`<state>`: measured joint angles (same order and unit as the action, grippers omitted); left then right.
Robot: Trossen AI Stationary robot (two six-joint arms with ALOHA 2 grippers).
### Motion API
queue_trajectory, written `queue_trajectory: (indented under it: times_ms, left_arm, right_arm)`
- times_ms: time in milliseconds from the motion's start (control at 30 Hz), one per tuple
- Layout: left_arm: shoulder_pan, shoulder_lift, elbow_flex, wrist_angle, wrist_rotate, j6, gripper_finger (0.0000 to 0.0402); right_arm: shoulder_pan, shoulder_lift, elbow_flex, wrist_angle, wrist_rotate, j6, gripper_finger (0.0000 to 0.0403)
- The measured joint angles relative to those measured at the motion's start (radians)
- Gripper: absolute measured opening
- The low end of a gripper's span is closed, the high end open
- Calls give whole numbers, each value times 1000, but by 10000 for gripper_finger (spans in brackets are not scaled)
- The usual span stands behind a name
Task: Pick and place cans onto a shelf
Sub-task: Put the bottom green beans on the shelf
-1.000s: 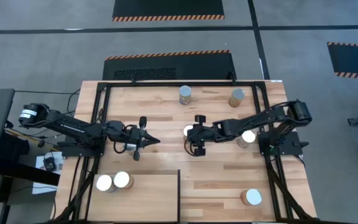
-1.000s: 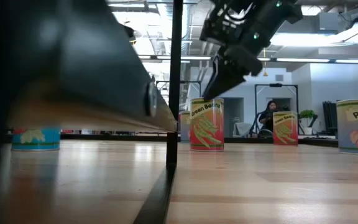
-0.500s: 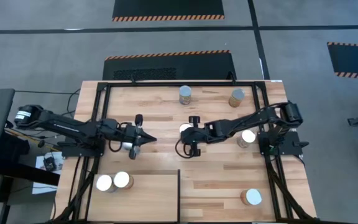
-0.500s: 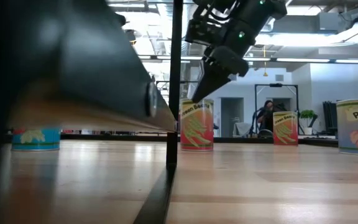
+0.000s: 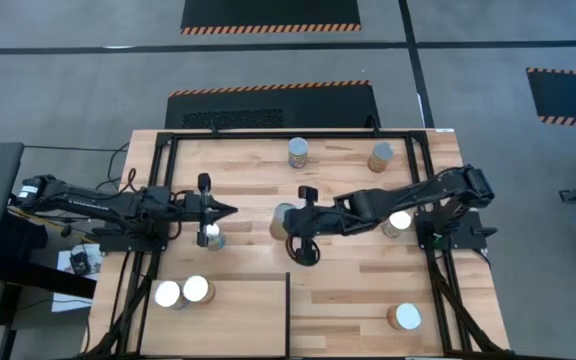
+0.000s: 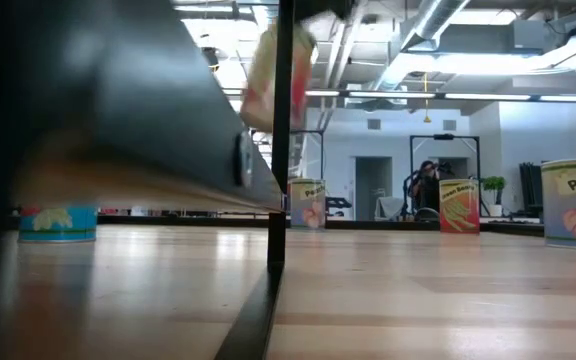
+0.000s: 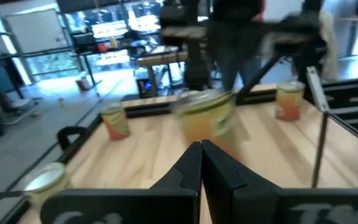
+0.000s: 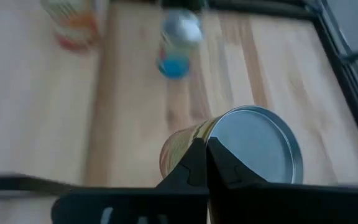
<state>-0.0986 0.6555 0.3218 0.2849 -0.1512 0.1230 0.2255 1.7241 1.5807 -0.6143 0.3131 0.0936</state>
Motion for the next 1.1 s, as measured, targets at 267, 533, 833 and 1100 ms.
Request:
queue_trajectory:
  times_ms: [267, 533, 833, 1100]
  left_arm:
    - [0, -26, 0, -69, -94, 15, 0]
    - [0, -23, 0, -102, -97, -19, 0]
    - [0, -14, 0, -94, -98, 14, 0]
    - [0, -14, 0, -94, -98, 14, 0]
  right_arm:
    - [93, 4, 39, 192, 3, 56, 3]
    - [157, 170, 113, 287, -1, 51, 3]
    - [162, 412, 373, 192, -1, -30, 3]
    - [150, 553, 543, 99, -43, -66, 3]
